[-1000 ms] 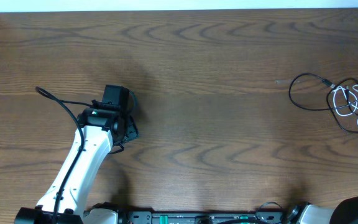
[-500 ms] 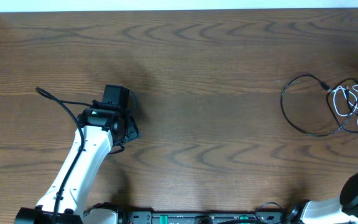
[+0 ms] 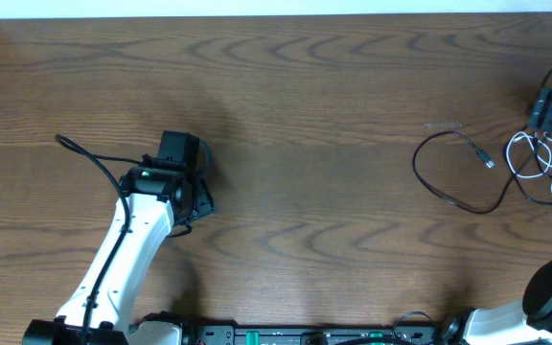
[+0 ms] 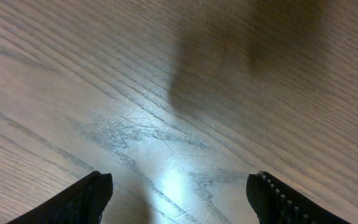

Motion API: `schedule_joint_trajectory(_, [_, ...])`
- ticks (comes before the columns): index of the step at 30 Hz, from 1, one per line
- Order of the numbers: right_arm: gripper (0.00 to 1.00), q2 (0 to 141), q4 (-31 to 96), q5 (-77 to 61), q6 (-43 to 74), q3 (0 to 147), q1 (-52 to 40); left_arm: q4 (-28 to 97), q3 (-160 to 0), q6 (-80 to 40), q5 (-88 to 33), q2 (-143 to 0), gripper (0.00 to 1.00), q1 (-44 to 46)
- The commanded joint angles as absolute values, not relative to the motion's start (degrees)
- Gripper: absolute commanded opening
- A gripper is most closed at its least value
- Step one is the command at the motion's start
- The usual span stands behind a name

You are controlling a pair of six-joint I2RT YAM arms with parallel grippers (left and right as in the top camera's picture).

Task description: Untangle cables

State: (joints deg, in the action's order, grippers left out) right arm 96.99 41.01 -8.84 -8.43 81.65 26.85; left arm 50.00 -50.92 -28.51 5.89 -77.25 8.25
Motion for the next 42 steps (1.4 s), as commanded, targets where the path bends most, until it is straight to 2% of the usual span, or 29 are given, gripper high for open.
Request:
schedule_joint_trajectory(1, [0.84,96.33,44.4,-19.57,-8.82,82.39,24.16,50.28,-51.42,-28.84,5.56,-77.14,0.74,8.05])
schedule_joint_trajectory(6, [0.85,96.33,52.25,-24.43,-7.33,81.52,20.75,50.33,-51.42,-28.82,5.56,-77.14,0.74,8.05])
schedule_joint_trajectory(11, [0.84,96.4,57.41,-20.32,-7.38,78.46,16.25,50.33,-51.42,-28.82,5.56,-77.14,0.74,8.05])
schedule_joint_trajectory(18, [0.77,96.4,56.82,-4.78,-7.35,71.99,11.16,50.74,-51.42,-28.82,5.56,-77.14,0.74,8.05])
schedule_joint_trajectory(21, [0.77,96.42,54.92,-3.53,-7.35,69.21,10.68,50.74,-51.42,-28.82,5.56,-77.14,0.74,8.05])
schedule_joint_trajectory(24, [0.83,96.42,54.28,-3.53,-7.35,66.41,10.66,50.74,-51.42,-28.82,5.56,-77.14,0.74,8.05])
schedule_joint_trajectory(27, [0.82,96.44,52.73,-3.55,-7.33,62.65,10.66,50.72,-51.42,-28.82,5.58,-77.14,0.74,8.05])
schedule_joint_trajectory(34, [0.72,96.44,48.51,-3.33,-2.57,57.32,10.66,50.7,-51.42,-28.82,5.58,-77.14,0.74,8.05])
schedule_joint_trajectory(39, [0.5,96.44,46.04,-2.57,-0.27,56.45,10.66,50.74,-51.42,-28.82,5.58,-77.14,0.74,8.05])
schedule_joint_trajectory(42, [0.48,96.44,45.25,-0.86,1.89,56.45,10.68,50.74,-51.42,-28.82,5.58,-77.14,0.75,8.05])
